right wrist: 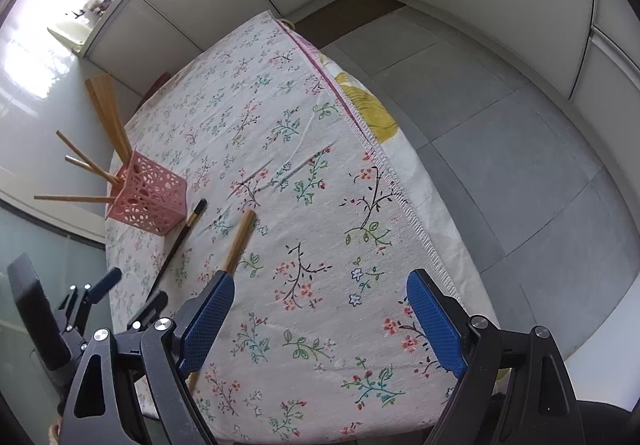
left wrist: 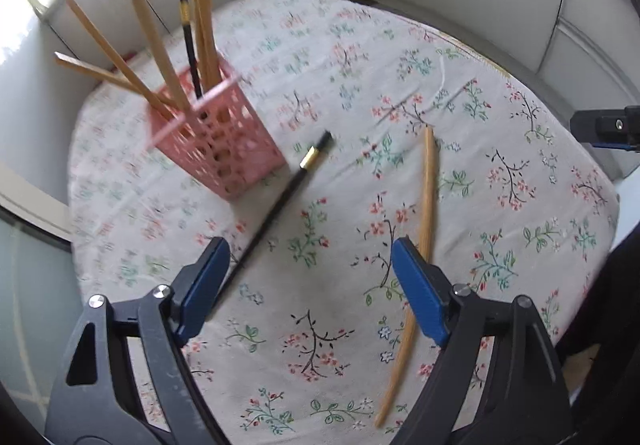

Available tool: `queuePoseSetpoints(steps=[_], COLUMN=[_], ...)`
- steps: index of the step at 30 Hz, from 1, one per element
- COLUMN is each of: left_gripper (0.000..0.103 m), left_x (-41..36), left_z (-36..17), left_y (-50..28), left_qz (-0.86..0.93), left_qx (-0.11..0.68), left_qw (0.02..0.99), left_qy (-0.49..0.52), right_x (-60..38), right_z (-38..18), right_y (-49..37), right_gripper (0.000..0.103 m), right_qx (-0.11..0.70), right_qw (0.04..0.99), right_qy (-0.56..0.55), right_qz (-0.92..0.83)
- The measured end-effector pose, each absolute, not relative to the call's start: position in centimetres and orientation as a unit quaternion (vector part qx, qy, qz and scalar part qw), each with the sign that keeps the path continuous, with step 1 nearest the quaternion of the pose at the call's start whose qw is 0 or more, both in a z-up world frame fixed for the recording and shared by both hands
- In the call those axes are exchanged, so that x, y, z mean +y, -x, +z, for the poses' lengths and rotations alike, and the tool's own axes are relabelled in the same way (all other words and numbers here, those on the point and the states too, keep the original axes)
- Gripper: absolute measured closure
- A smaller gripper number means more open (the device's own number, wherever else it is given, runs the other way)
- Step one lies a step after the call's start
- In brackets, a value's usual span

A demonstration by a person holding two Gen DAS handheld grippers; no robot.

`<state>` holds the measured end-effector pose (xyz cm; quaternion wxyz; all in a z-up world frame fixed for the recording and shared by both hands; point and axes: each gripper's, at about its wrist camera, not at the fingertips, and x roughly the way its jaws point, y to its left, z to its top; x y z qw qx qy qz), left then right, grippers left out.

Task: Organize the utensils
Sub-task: 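Move the left tool to the black gold-tipped chopstick and close on it, then lift the black chopstick upright with the left tool while the right tool grasps the wooden chopstick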

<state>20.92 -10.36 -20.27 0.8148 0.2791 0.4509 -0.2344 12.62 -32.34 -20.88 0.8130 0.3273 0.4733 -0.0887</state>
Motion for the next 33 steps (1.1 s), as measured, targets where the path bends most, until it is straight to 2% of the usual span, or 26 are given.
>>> queuePoseSetpoints(steps=[5,8,11,12,16,19,27,30,32,33], left_gripper=[0.020,0.029,0.048,0.062,0.085,0.093,0.096,0.096,0.092,0.083], left_x=[-9.0,-7.0,-5.4,-4.9,-3.9,-4.7,-4.5,-4.6,-5.0,-5.5], left_z=[-21.1,-21.6,-23.1,-23.8,-24.3,-24.2,-24.1,-22.8,-21.4,-20.9], left_y=[-24.7,-26.4,-27.5,-27.8,-27.8,-26.6,-20.7,-20.3,-21.6,-22.4], left_qz=[-0.242,-0.241,-0.232,-0.226,-0.219,-0.216,-0.232,-0.224,-0.219,-0.219], left_qx=[0.495,0.514,0.536,0.547,0.557,0.576,0.631,0.621,0.602,0.594], left_qw=[0.799,0.797,0.790,0.785,0.784,0.766,0.712,0.730,0.754,0.764], left_qy=[-0.239,-0.205,-0.187,-0.184,-0.166,-0.184,-0.203,-0.178,-0.143,-0.126], right_x=[-32.0,-31.8,-32.0,-32.1,-31.7,-31.2,-30.0,-28.7,-27.9,-27.6], right_z=[-21.0,-20.8,-21.2,-21.3,-21.2,-21.0,-21.0,-20.9,-21.0,-21.2], right_y=[-12.9,-12.9,-13.0,-13.1,-13.1,-13.2,-14.5,-16.6,-18.3,-19.0], right_gripper=[0.014,0.013,0.014,0.013,0.014,0.014,0.014,0.014,0.014,0.014], right_qx=[0.478,0.476,0.480,0.483,0.483,0.482,0.505,0.519,0.526,0.530], right_qw=[0.812,0.819,0.815,0.812,0.814,0.819,0.813,0.812,0.809,0.805], right_qy=[-0.324,-0.309,-0.314,-0.316,-0.310,-0.300,-0.278,-0.253,-0.249,-0.250], right_qz=[-0.079,-0.086,-0.086,-0.086,-0.086,-0.087,-0.082,-0.089,-0.088,-0.090])
